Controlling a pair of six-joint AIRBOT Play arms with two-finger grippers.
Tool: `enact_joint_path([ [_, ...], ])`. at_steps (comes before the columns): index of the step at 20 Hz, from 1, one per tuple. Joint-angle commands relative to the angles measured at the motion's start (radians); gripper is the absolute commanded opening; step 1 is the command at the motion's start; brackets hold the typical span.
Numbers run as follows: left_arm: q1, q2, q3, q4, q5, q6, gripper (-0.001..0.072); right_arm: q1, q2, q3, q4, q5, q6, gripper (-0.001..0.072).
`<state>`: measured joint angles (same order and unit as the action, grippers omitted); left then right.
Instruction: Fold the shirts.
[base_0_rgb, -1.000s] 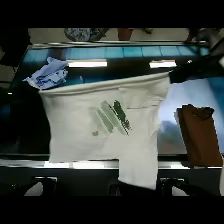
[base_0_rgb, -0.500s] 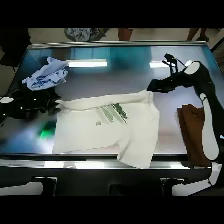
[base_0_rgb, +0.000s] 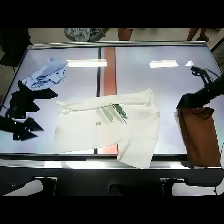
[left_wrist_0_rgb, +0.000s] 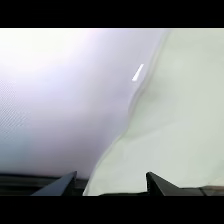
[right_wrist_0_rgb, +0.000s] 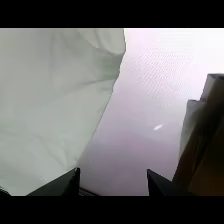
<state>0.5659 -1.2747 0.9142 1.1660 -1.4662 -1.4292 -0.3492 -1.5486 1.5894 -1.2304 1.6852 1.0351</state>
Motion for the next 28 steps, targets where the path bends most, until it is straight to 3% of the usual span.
enact_joint_path([
  [1,0.016,0.086,-0.241,0.032,0.045,0.054,0.0466,0.000,0.019,-0.089,-0.010,0.032,-0.026,0.0500],
  [12,-0.010,0.079,-0.400,-0.041,0.209,0.069,0.0453,0.022,0.033,-0.122,0.005,0.042,-0.038,0.0500],
  [13,-0.028,0.079,-0.401,-0.041,0.232,0.068,0.0407,0.022,0.035,-0.122,0.004,0.046,-0.038,0.0500],
  [15,-0.054,0.079,-0.401,-0.053,0.265,0.068,0.0248,0.022,0.048,-0.122,0.003,0.048,-0.038,0.0500],
  [17,-0.071,0.079,-0.401,-0.060,0.278,0.068,0.0042,0.023,0.072,-0.146,-0.012,0.034,-0.038,0.0500],
  [20,-0.077,0.082,-0.401,-0.060,0.282,0.069,0.0031,0.023,0.136,-0.328,0.003,-0.027,-0.044,0.0503],
  [24,-0.077,0.101,-0.399,-0.060,0.280,0.087,0.0030,0.023,0.172,-0.605,0.131,-0.187,-0.060,0.0515],
  [28,-0.077,0.123,-0.399,-0.060,0.272,0.127,0.0030,0.023,0.154,-0.742,0.170,-0.328,-0.060,0.0510],
])
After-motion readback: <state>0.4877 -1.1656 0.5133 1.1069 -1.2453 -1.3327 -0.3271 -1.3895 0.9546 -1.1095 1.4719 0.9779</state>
